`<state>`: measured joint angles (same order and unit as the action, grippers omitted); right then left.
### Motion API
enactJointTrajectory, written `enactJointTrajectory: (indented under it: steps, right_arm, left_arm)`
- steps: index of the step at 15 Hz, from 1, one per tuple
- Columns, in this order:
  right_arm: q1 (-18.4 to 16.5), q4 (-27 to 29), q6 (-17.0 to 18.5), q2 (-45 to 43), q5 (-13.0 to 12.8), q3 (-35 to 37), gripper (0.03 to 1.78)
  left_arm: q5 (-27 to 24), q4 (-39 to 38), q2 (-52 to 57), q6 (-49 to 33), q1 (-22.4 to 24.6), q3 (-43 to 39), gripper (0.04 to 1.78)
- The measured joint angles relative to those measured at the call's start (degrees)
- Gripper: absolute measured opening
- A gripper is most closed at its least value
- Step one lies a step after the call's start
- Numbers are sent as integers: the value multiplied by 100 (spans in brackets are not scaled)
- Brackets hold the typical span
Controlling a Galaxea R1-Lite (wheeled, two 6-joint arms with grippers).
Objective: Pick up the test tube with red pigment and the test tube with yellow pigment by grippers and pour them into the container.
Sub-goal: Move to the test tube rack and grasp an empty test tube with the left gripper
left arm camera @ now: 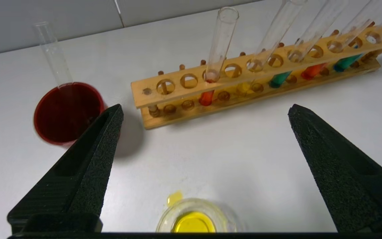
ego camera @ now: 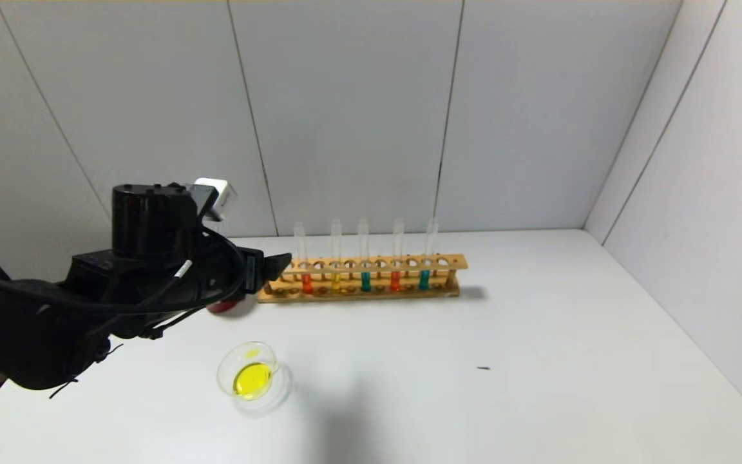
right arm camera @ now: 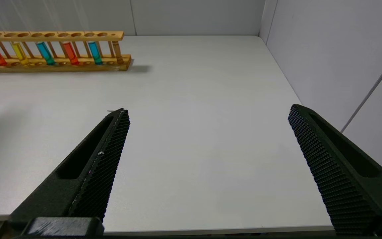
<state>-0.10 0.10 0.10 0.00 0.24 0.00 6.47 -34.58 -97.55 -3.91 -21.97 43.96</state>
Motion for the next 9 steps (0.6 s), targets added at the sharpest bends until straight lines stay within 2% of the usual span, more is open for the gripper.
enactJointTrajectory:
  steps: [4, 9]
  right_arm:
    - [0, 0, -2, 0, 0, 0, 175]
    - [0, 0, 0, 0, 0, 0, 175]
  left_arm:
    - [0, -190, -752, 74, -2, 684, 175]
    - [-11, 221, -1604, 87, 67, 1725, 175]
